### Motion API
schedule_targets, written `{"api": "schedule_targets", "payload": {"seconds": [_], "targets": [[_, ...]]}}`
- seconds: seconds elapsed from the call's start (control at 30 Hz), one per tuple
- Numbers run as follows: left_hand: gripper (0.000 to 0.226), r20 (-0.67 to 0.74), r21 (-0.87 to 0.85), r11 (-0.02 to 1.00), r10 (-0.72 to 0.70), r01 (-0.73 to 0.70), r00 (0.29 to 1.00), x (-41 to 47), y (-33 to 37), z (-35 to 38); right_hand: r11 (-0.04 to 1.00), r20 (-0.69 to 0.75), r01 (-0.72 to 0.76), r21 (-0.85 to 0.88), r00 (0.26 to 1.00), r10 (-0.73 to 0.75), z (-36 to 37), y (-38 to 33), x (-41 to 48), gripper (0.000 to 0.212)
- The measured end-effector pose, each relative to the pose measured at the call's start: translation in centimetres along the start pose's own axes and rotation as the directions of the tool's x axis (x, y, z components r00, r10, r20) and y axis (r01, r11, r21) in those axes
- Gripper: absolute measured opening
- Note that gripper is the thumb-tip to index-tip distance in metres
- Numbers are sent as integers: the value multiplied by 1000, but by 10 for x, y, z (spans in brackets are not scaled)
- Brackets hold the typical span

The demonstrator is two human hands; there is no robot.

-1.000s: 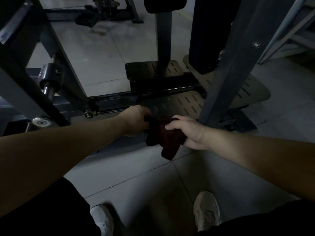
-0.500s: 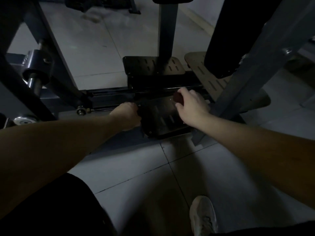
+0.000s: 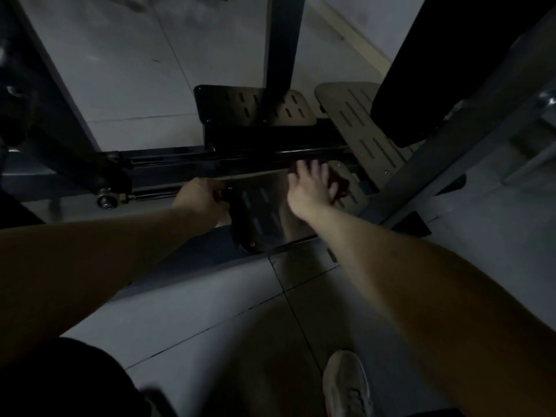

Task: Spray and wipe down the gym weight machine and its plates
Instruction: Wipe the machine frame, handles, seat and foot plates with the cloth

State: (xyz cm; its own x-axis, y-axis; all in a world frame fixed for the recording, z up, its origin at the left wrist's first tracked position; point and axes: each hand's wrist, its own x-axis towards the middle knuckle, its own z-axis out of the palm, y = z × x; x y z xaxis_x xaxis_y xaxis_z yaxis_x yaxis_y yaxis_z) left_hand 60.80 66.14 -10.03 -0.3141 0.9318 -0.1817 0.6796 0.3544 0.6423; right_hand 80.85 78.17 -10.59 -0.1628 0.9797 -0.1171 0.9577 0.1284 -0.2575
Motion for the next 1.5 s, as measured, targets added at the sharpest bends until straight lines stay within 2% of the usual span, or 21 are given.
{"api": "schedule_targets", "payload": {"seconds": [0.1,0.17,0.23,0.33,0.43,0.5,0.53,0.6,0.67,0.7,0.73,0.8,0.9,1.03,1.17,1.23,1.27,1.33,1.37,1.43,1.5], "targets": [[34,-1,-51,999,18,-18,1000,3,0,2,958,-45,-285,26,957,286,-12,22,27,54],[38,10,-74,997,30,-29,1000,5,-1,2,952,-27,-300,63,953,302,-9,16,20,52],[40,10,-94,995,17,-16,1000,8,-4,1,982,-44,-179,66,982,182,2,1,-6,51],[34,6,-163,987,7,-6,1000,10,-7,1,990,-33,133,51,991,-132,20,-17,-80,50],[39,30,-274,961,-35,42,999,8,-8,3,904,66,418,94,903,-424,25,-16,-147,48],[40,28,-308,950,-48,55,998,9,-8,3,877,83,478,50,873,-481,16,-3,-137,48],[40,24,-311,949,-52,57,998,10,-8,3,896,60,443,-16,895,-442,14,4,-120,49],[40,11,-294,954,-52,53,999,12,-8,4,969,-14,225,-100,974,-228,8,15,-72,52],[41,8,-301,952,-61,61,998,12,-9,5,999,-32,-27,-39,999,25,1,18,-27,53],[41,10,-322,944,-73,72,997,12,-10,5,997,-22,-76,-10,997,76,1,14,-11,53],[39,10,-354,932,-87,85,996,13,-10,6,999,-16,-54,-1,998,54,2,6,-4,52],[32,3,-414,902,-131,120,991,15,-10,7,990,-7,143,-9,990,-143,10,-16,-6,51],[22,-12,-441,885,-171,148,985,17,-9,7,886,28,462,44,886,-464,28,-44,-42,47],[23,-31,-455,879,-177,143,984,19,-11,8,797,-39,595,100,803,-595,43,-34,-98,39],[18,-59,-410,906,-144,107,988,17,-9,9,709,44,701,77,708,-704,35,1,-135,38],[21,-56,-406,908,-135,101,989,17,-8,9,742,35,669,40,742,-670,23,16,-123,40],[22,-51,-397,913,-129,99,990,17,-7,9,803,3,596,-10,803,-596,19,22,-107,42],[24,-34,-365,925,-127,106,991,17,-6,7,949,-79,314,-41,945,-316,9,32,-67,46],[25,-29,-343,933,-124,107,992,16,-6,7,986,-101,165,-8,981,-165,5,36,-52,47],[27,-36,-281,956,-100,86,994,15,-6,5,999,-118,3,40,993,2,5,34,-40,46],[27,-48,-220,974,-74,62,996,14,-8,4,1000,-128,20,19,992,-18,14,20,-62,46]]}}
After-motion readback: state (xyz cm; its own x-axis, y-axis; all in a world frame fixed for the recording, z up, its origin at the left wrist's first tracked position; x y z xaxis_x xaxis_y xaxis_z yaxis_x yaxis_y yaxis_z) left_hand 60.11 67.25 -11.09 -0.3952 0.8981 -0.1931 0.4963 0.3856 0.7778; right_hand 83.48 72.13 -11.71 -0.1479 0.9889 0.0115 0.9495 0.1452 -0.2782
